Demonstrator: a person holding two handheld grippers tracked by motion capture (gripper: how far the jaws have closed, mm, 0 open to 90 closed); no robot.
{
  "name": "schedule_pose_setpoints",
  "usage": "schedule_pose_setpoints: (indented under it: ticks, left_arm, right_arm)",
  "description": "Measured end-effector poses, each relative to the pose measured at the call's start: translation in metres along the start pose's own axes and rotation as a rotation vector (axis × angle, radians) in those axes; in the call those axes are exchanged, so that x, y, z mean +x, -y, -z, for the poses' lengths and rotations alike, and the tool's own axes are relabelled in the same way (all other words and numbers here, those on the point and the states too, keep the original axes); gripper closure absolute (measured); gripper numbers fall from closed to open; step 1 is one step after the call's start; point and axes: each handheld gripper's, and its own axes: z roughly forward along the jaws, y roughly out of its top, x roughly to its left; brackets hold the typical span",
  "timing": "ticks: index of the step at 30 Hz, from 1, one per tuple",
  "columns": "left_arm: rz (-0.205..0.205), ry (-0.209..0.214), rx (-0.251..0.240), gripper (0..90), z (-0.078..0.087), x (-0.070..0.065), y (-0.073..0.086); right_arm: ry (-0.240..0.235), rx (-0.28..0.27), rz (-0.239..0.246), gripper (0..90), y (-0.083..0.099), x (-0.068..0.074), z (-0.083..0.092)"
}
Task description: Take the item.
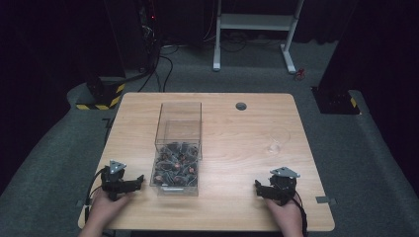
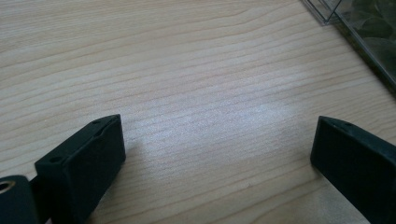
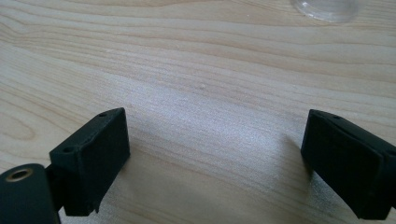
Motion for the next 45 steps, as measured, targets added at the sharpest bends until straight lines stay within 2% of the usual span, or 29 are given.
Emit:
schedule_pose_setpoints:
  ticks: [9,11,18,27,28,35,41,45]
  left_arm:
    - [0.005,-0.003,0.0,3.4,0.0,0.0,0.0]
    - [0.007,-0.005,-0.001,3.4,0.0,-0.001,0.0]
    - [0.007,-0.005,0.001,3.4,0.0,0.0,0.0]
    - [0.007,-0.005,0.001,3.2,-0.001,0.0,-0.001]
    - [0.007,-0.006,0.001,3.2,-0.001,0.0,-0.001]
    - [0.007,-0.006,0.002,3.2,-0.001,0.0,-0.001]
    - [0.008,-0.006,0.002,3.2,-0.001,-0.001,-0.001]
    - [0.008,-0.007,0.002,3.2,-0.001,0.0,-0.001]
  right_arm:
    - [-0.009,0.001,0.005,8.1,0.0,-0.001,0.0]
    - [-0.013,-0.003,0.001,10.6,0.0,-0.001,0.001]
    - [-0.017,-0.07,0.005,11.5,-0.001,-0.002,0.013]
    - [-0.032,-0.117,0.015,11.4,-0.002,-0.003,0.022]
    - [-0.041,-0.12,0.005,11.4,-0.003,-0.003,0.022]
    - [-0.056,-0.143,0.044,11.1,-0.015,0.0,0.023]
    - [-0.072,-0.139,0.085,11.0,-0.025,0.003,0.022]
    - [-0.094,-0.148,0.09,11.0,-0.03,0.008,0.021]
